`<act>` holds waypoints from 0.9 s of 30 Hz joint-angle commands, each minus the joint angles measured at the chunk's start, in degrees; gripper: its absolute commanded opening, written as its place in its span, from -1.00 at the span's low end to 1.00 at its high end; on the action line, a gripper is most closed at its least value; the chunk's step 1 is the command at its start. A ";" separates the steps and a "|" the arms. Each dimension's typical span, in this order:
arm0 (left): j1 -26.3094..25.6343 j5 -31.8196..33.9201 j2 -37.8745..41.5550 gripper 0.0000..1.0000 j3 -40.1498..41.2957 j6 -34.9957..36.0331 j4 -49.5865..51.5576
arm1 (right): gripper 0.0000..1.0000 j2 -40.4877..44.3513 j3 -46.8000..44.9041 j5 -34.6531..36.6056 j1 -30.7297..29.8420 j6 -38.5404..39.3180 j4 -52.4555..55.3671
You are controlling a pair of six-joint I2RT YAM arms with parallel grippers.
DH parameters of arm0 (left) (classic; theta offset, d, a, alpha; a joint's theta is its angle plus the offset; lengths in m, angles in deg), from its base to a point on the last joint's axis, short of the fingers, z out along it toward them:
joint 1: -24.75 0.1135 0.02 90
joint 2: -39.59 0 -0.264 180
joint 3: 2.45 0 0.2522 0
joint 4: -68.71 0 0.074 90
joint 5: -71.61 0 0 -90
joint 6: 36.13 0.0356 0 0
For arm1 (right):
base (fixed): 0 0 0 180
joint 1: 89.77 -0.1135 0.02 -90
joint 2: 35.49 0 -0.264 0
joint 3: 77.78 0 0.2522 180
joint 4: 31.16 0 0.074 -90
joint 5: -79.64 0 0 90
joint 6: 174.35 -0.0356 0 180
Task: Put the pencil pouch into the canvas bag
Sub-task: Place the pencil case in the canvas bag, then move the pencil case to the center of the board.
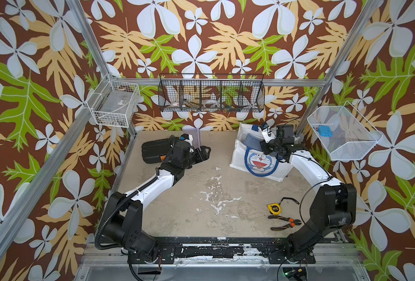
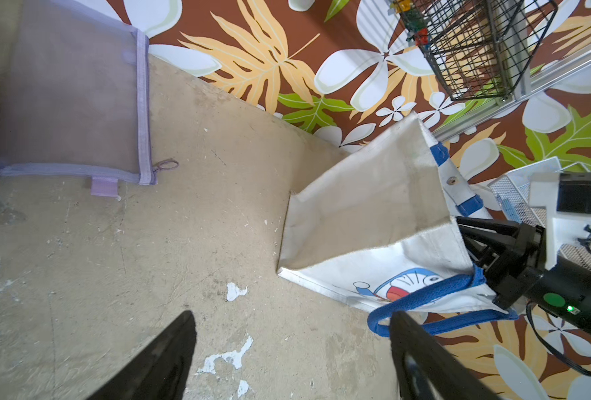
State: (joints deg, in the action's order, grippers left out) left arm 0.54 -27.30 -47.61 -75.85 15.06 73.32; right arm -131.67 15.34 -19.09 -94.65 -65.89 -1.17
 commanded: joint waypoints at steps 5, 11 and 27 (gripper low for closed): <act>-0.14 5.13 -4.19 0.78 -3.46 5.22 3.64 | -0.48 2.09 0.38 2.58 0.40 -0.47 -0.07; -0.14 7.84 -13.37 0.79 -9.22 7.37 5.48 | -0.07 12.60 -0.19 5.67 -4.12 -0.44 -1.41; 1.18 19.16 -49.07 0.72 -51.97 18.66 23.61 | 1.00 36.82 -19.31 8.71 -21.49 -10.75 -3.80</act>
State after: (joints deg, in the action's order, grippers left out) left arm 1.44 -11.26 -94.21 -124.66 31.34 92.45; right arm -96.46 -1.95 -12.91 -114.80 -73.47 -3.27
